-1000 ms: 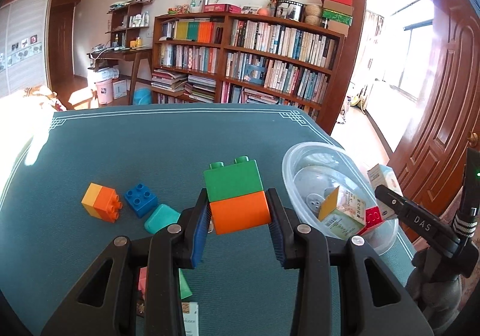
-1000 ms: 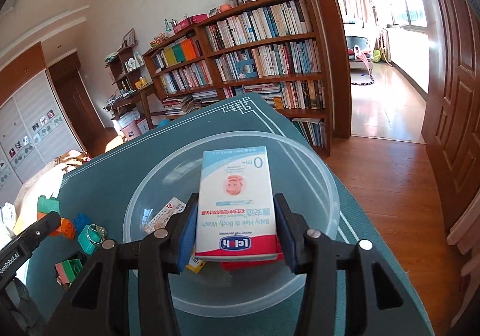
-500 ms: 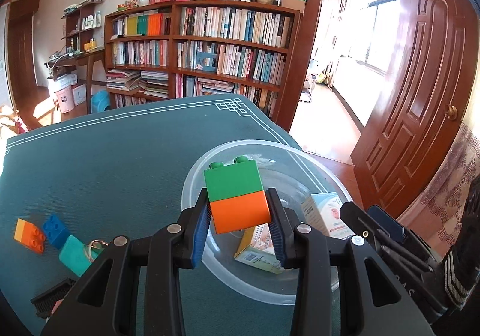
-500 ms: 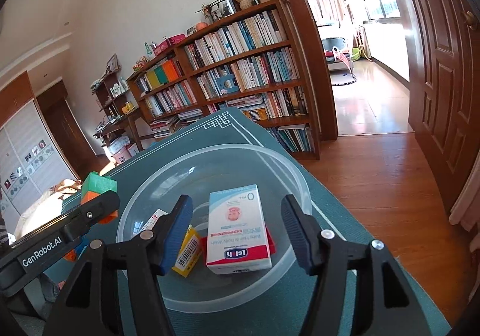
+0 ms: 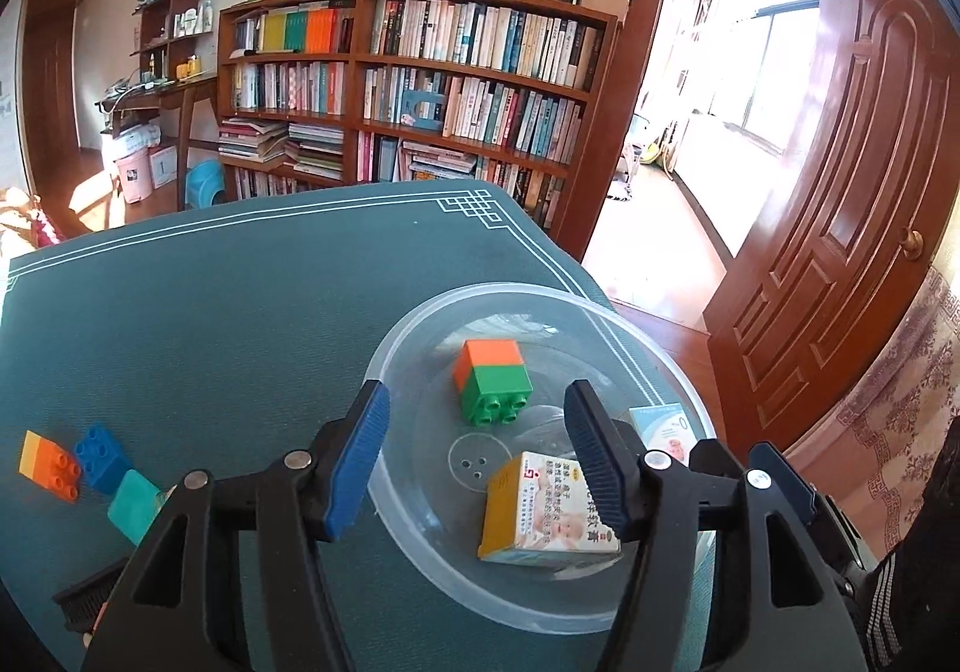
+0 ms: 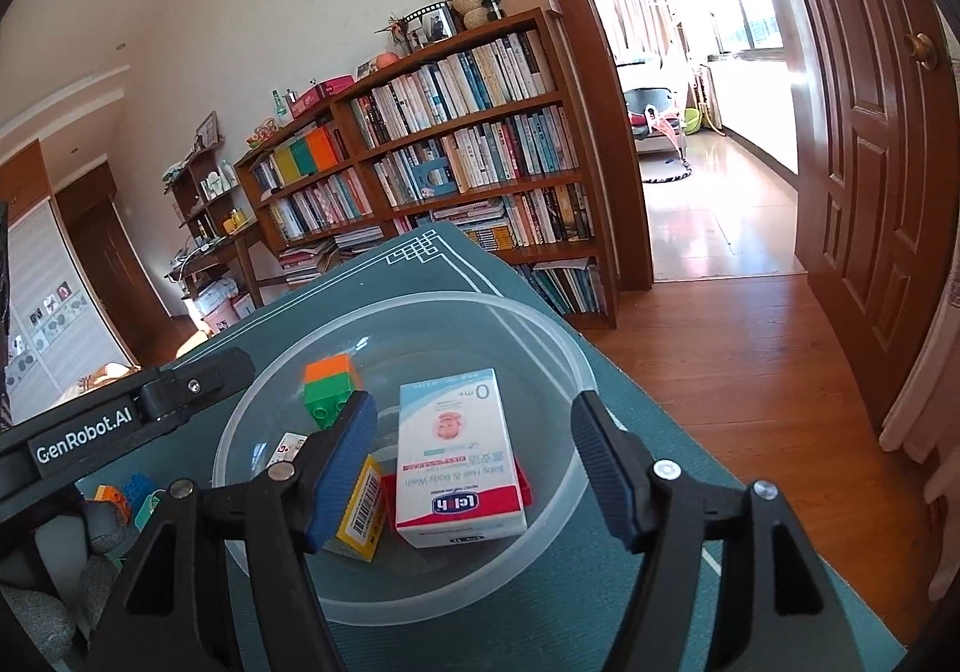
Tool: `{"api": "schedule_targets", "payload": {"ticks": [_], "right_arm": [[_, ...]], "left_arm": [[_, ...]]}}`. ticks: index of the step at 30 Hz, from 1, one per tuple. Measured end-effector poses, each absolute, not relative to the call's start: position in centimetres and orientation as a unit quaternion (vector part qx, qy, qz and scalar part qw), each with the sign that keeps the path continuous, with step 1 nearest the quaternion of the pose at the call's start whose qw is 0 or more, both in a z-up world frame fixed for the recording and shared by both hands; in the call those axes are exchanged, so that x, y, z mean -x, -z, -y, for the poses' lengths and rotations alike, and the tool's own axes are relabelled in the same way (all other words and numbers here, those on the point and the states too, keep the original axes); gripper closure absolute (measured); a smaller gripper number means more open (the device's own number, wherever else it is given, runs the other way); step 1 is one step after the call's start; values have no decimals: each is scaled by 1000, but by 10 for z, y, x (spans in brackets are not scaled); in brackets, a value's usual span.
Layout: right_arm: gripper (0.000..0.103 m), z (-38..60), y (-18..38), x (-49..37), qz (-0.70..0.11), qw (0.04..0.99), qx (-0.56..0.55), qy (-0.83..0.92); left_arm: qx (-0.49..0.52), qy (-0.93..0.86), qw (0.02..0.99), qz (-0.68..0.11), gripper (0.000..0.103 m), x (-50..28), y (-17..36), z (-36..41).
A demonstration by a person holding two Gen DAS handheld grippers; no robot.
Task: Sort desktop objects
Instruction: 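Withdraw both open tools from the bowl back over the table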
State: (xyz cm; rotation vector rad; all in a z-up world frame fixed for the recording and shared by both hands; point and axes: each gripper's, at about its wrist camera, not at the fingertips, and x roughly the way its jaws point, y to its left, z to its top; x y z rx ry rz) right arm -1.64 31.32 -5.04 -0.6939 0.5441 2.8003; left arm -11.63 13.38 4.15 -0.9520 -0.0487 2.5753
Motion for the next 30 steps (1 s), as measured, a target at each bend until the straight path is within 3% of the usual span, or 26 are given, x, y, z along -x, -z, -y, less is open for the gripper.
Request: {"api": "schedule_targets", "payload": {"ticks": [20,30], "right_arm": [[30,-242,50,11,-78,80,232,-966],[27,-188,34,-11,-119,2,240,-963]], "left_arm": [[329,-942,25,65,39,57,-22,36],[321,-942,13,102,39,43,-9,82]]}}
